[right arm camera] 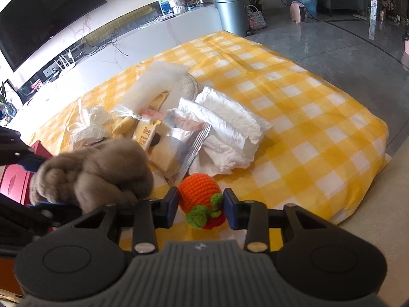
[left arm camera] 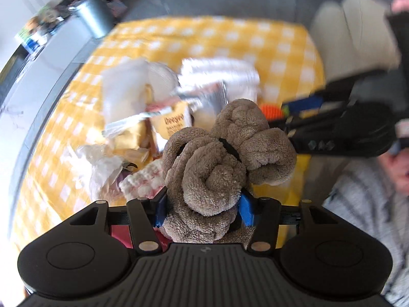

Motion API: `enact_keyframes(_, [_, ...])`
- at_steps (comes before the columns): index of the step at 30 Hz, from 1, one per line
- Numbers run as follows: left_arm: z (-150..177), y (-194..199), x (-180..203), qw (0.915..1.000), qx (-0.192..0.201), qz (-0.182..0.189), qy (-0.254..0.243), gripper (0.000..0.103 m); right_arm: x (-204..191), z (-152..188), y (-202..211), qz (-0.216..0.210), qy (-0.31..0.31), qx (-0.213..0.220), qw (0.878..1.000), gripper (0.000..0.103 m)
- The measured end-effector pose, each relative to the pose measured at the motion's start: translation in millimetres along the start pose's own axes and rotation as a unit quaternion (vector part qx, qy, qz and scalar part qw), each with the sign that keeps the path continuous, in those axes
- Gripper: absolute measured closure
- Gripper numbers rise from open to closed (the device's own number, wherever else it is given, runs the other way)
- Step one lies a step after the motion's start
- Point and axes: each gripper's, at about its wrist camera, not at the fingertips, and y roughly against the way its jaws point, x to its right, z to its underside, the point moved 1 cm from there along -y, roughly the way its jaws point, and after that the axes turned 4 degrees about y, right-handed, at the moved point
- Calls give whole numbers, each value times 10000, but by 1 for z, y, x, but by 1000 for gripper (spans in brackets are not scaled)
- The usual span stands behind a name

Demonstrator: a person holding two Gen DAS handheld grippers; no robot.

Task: Organize soft objects
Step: 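Carry the bear and fruit over the open box and release both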

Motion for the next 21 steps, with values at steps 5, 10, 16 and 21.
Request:
enact_keyframes(5, [3,32,-15,9931,460,214,1057,41,1,-1,4,-61,-35,119,9999,65])
enact_keyframes(10, [12,59,-18,9829,734,479,1622,41,0,-2,15,-382,-24,381,9985,65])
enact_keyframes(16, [32,86,-34,9580,1371,936,2339,41,-2,-3,18,-563,-104,430,9974,65])
enact_keyframes(21, [42,93,-47,9347,1725,1479,2732,41,-2,-4,22,-698,-135,506,9962,65])
